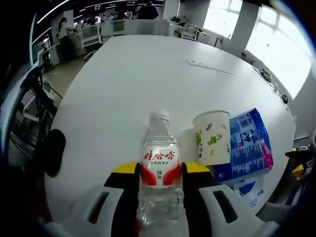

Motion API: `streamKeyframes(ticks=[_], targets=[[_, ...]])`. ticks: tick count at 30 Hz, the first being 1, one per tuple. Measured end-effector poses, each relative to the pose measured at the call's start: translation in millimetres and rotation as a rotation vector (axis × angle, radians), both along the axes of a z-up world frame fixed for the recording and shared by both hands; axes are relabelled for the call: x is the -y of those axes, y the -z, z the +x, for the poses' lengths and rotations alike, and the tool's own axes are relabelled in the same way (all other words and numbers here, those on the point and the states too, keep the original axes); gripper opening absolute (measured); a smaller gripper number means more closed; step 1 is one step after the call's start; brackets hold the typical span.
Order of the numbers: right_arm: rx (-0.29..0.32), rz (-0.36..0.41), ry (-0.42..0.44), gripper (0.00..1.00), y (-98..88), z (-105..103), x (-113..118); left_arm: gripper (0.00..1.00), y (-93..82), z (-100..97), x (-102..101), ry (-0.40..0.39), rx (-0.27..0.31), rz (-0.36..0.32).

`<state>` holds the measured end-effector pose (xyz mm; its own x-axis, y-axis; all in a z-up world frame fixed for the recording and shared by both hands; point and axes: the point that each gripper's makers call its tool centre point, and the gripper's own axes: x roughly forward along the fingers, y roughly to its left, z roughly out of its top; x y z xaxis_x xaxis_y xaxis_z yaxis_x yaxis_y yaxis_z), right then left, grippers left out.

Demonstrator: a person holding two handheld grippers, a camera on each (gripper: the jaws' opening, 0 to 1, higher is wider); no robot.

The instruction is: Arrange the tabletop items into an orderly group along one side of the table until the central work area is clear of visible clutter.

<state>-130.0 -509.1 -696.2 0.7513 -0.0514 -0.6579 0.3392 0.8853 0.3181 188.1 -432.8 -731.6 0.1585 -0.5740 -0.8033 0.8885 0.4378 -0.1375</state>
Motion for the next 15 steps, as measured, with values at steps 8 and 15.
streamKeyframes(ticks=[8, 15], targets=[[0.009, -0.007, -0.02, 0.49, -2.2, 5, -3, 0.32, -5.0, -3.0, -7, 0.013, 0.018, 0.003], [0.026, -0.037, -0.051, 0.53, -12.4, 10, -3, 0.38, 0.1, -2.1, 7, 0.037, 0.025, 0.024]])
